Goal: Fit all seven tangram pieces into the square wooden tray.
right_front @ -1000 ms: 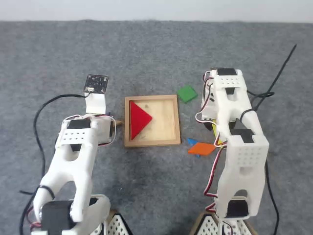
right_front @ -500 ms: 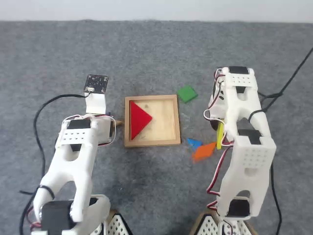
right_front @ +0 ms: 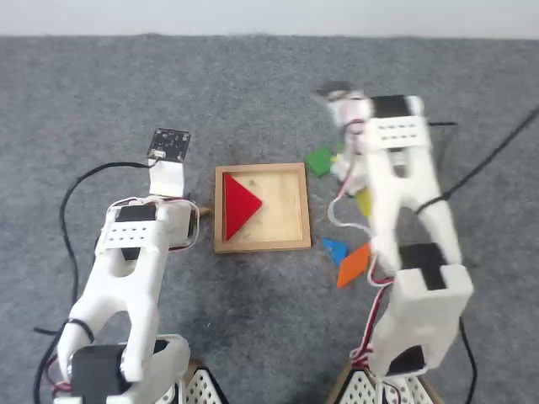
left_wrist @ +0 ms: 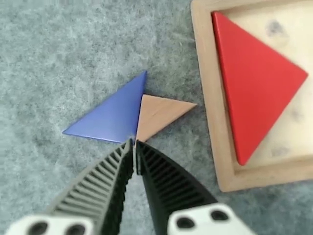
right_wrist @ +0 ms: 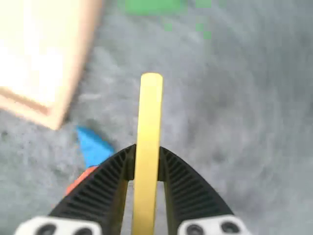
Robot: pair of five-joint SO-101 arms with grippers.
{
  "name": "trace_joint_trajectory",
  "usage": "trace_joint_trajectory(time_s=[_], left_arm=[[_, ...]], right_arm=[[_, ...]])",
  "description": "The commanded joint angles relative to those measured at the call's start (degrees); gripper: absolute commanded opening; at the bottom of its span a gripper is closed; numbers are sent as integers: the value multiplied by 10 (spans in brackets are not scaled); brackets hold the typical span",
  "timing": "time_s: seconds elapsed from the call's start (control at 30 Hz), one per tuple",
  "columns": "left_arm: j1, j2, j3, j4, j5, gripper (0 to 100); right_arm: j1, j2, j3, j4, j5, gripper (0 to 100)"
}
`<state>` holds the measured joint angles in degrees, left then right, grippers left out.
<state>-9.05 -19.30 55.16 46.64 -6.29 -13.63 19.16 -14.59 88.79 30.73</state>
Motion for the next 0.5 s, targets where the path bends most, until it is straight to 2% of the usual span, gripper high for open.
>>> trace_joint_trajectory(time_s=[0.0,0.07,0.13,0.33,0.47], left_arm=[[-9,-9,6,18,-16,13],[-19,-10,15,17,-18,13],[-37,-10,19,17,-24,13],[-98,-10,21,18,-25,13],[-117,-10,22,18,-25,13]], right_arm=[[-68,-41,-14,-92,138,8],[-96,-31,-14,-145,246,8],[-122,-15,-18,-172,302,8],[-151,69,-18,-233,380,8],[-168,115,-57,-239,389,8]])
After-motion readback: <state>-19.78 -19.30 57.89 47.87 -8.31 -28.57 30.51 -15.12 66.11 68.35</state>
